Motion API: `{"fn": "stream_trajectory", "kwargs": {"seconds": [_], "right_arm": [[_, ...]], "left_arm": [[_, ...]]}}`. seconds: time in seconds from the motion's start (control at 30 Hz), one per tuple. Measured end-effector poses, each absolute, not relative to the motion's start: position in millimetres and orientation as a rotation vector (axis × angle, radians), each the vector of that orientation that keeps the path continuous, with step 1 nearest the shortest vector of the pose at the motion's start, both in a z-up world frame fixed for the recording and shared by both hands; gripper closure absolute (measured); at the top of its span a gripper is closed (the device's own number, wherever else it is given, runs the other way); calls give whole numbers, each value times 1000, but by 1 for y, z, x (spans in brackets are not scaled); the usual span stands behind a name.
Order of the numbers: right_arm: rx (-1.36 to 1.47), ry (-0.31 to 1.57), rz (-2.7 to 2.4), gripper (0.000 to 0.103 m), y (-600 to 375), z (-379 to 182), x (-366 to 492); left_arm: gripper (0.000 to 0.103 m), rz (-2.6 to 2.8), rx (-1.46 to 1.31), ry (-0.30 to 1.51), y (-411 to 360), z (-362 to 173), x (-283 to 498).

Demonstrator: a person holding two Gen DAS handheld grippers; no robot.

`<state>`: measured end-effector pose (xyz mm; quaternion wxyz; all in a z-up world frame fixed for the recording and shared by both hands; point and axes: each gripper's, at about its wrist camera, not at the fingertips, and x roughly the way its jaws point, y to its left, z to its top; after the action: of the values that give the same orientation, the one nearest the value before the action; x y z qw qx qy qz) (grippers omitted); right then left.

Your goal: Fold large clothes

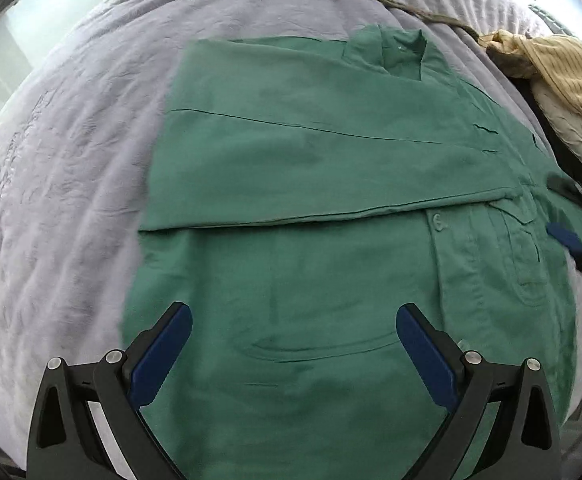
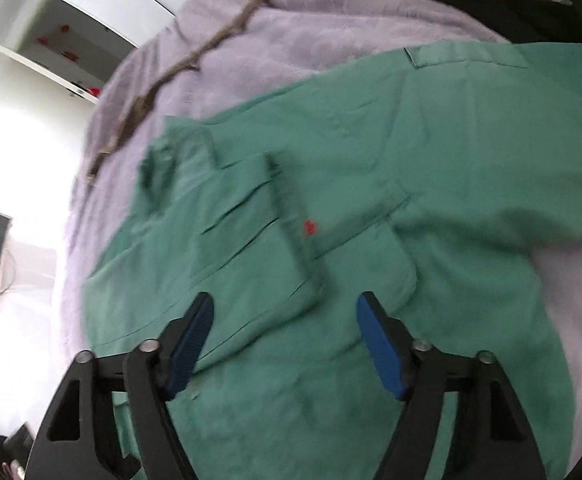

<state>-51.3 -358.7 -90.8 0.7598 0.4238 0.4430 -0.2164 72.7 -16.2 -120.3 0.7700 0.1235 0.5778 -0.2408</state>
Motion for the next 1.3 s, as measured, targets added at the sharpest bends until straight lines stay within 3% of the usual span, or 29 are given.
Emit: {"fn": "stream_trajectory", "kwargs": {"seconds": [0.03,0.07,0.33,0.4,0.43,0.47,0.53,0.93,1.3], "right_arm": [[933,988,-465,57,-364,-100,-46],[943,1018,-455,87,-368,-110,-44],[1032,1051,-370,89,-379,-119,-61],[1099,1009,-324,88,-384,-114,-81],[1122,994,-322,80,-387,-111,-93],[1142,979,-333,58,-391,-109,-106],[1179,933,-387,25,-402,-104,-138],[1453,593,-713,25,-516,-103,-309],[1579,377,-784,25,-602,-140,-353]], "left_arm": [[1,-524,260,1252,-25,-122,71],[1,-524,259,1251,-32,-119,71],[1,-524,305,1246,-92,-124,68],[1,-535,322,1248,-108,-125,66],[1,-540,324,1248,-107,-123,64],[1,-546,327,1247,-115,-123,63],[1,-566,329,1245,-128,-123,63],[1,-755,358,1262,-221,-129,27],[1,-789,399,1271,-264,-134,2]]}}
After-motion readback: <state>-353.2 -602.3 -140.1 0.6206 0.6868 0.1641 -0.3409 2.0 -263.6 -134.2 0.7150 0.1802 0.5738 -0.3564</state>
